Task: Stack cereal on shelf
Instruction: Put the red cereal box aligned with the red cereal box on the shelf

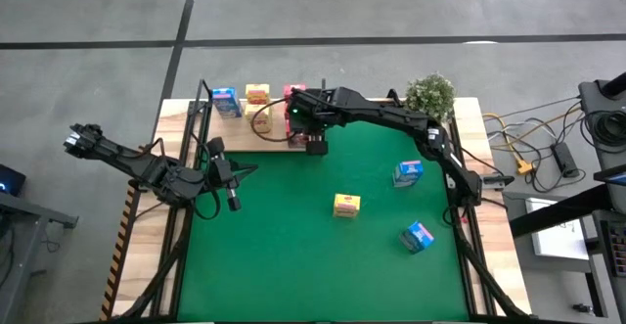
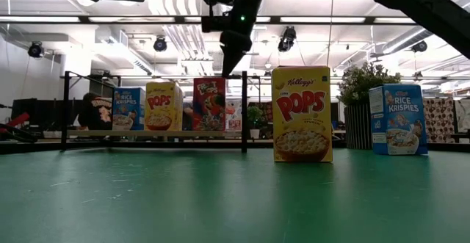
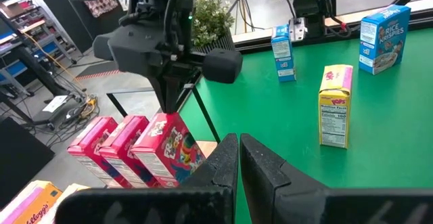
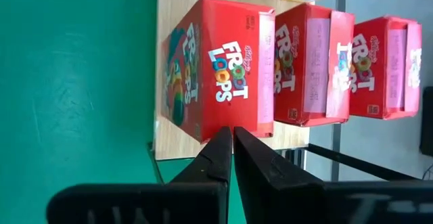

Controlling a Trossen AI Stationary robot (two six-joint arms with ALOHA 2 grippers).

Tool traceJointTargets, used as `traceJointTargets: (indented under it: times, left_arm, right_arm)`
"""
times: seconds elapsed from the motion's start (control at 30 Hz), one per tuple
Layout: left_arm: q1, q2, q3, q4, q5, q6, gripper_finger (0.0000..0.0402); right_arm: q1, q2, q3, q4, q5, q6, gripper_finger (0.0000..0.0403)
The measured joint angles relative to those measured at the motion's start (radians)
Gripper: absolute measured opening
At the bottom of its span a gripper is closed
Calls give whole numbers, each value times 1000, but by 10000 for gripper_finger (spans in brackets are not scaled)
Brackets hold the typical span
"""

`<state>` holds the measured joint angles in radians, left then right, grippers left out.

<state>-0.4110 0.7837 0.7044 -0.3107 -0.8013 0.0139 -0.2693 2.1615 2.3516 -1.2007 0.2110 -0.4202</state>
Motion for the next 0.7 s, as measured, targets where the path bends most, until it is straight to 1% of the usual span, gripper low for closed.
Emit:
traceJointTargets:
  times: [0.7]
  left_arm:
    - [0, 0, 0, 0, 0, 0, 0]
  right_arm:
    - [0, 1, 0, 14, -1, 20, 9]
